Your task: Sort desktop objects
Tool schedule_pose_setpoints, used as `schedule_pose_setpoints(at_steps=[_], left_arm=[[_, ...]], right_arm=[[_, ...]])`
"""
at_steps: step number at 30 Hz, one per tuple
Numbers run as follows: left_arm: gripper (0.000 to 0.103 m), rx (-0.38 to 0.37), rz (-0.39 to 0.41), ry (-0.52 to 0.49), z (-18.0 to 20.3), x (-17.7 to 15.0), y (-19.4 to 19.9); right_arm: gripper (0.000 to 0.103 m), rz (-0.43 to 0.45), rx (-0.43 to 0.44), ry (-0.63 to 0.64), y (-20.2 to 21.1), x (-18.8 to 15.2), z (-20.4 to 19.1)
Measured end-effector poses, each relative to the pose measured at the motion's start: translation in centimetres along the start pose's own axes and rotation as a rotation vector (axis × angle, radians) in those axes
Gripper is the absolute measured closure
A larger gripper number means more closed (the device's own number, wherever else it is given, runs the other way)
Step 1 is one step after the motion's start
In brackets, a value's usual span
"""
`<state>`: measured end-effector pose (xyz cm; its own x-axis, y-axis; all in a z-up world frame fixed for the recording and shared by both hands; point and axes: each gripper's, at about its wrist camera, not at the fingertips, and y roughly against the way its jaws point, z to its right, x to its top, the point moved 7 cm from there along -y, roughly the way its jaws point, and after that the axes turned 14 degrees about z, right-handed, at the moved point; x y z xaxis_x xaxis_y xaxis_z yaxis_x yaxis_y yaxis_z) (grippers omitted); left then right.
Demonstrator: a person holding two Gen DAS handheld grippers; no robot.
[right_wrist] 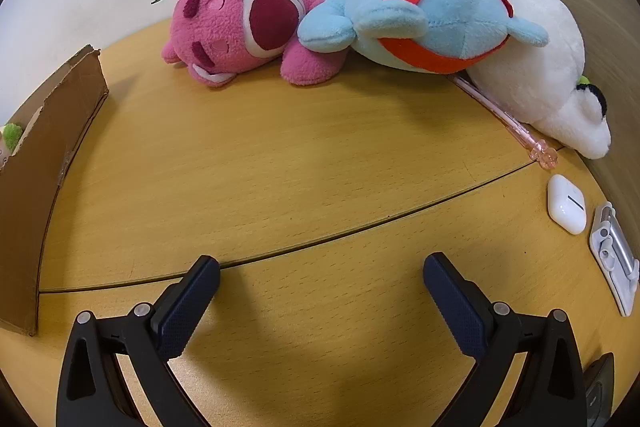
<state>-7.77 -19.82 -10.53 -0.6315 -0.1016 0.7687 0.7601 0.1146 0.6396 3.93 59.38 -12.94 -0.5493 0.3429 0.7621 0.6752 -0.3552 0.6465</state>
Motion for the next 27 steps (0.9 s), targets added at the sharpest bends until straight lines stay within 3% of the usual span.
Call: schedule_pose_setpoints(at_steps=[27], left_arm=[[0.0, 0.002, 0.0, 0.002, -0.11, 0.06, 0.1]], right_arm=[[0.0, -0.002, 0.0, -0.001, 0.0, 0.27, -0.16]])
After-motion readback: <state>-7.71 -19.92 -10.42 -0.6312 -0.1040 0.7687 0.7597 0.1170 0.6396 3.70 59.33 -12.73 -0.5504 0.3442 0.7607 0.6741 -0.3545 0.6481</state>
